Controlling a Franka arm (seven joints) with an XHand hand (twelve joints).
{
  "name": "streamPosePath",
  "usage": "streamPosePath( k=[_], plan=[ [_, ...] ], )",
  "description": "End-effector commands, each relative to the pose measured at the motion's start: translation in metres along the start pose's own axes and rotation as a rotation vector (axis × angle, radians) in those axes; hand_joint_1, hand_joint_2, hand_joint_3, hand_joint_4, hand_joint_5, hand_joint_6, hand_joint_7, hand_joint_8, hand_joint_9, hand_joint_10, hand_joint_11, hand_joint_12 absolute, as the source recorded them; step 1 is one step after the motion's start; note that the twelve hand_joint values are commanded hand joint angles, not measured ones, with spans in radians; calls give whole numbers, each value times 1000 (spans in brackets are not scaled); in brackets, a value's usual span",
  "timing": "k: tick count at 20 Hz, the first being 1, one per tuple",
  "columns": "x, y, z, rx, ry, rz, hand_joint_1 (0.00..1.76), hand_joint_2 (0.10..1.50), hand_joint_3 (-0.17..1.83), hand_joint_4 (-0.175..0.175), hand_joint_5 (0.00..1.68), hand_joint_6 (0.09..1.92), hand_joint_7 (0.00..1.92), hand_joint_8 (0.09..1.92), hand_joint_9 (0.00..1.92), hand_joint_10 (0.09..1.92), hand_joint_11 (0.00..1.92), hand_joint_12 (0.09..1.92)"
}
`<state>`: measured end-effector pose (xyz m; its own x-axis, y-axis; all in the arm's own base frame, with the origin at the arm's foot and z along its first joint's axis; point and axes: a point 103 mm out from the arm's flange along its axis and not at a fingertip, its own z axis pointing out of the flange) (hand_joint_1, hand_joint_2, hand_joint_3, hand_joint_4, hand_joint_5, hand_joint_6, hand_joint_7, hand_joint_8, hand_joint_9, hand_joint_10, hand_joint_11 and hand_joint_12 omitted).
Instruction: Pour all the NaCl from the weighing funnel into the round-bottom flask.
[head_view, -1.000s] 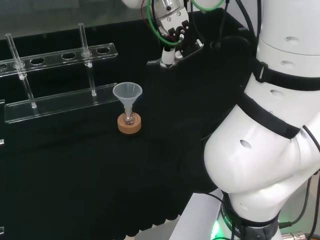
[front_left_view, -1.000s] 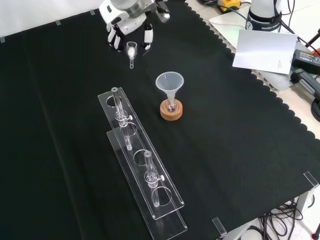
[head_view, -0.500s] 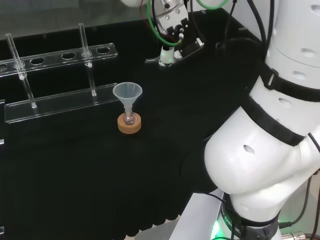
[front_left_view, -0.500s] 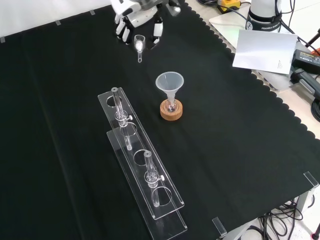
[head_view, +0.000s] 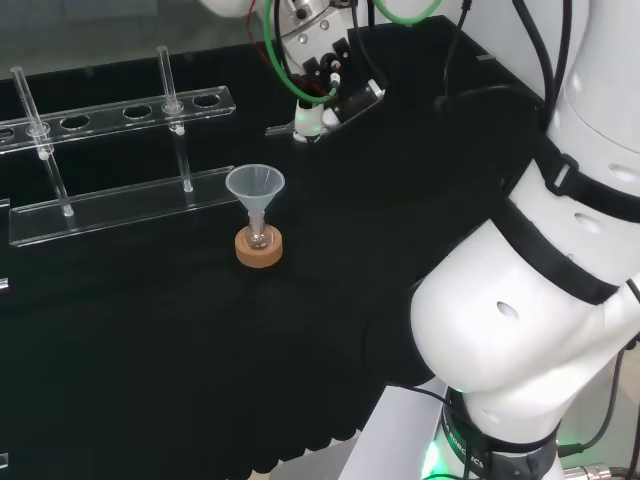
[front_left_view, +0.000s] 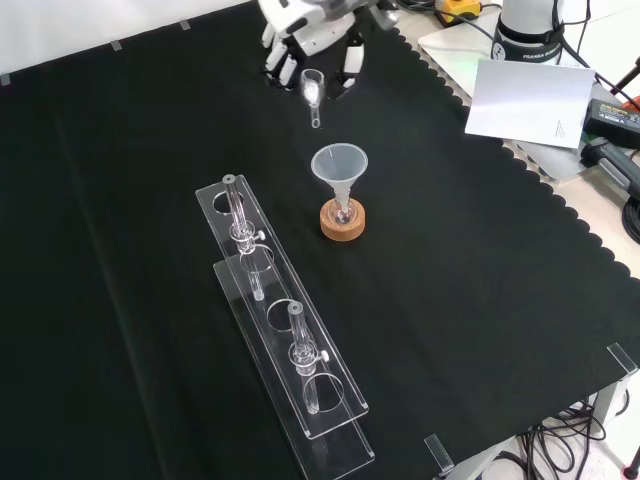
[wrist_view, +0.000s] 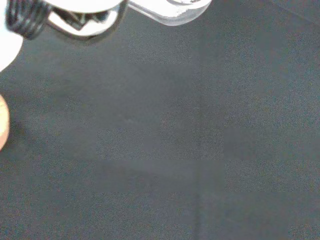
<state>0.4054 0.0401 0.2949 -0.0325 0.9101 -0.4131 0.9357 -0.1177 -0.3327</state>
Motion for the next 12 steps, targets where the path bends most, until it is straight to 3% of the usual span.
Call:
streamPosePath(
  k=[1,7,12],
  plan=[
    [20,-23,-2,14,-36,-11,1086,703,677,175,1140,916,683,636,1058,293,835,1065],
    [31,-27,0,22,-61,-29,1085,704,676,175,1138,918,683,636,1058,292,840,1065],
    [38,-20,4,57,-105,-18,1085,704,676,175,1137,920,682,635,1057,290,841,1062]
  ],
)
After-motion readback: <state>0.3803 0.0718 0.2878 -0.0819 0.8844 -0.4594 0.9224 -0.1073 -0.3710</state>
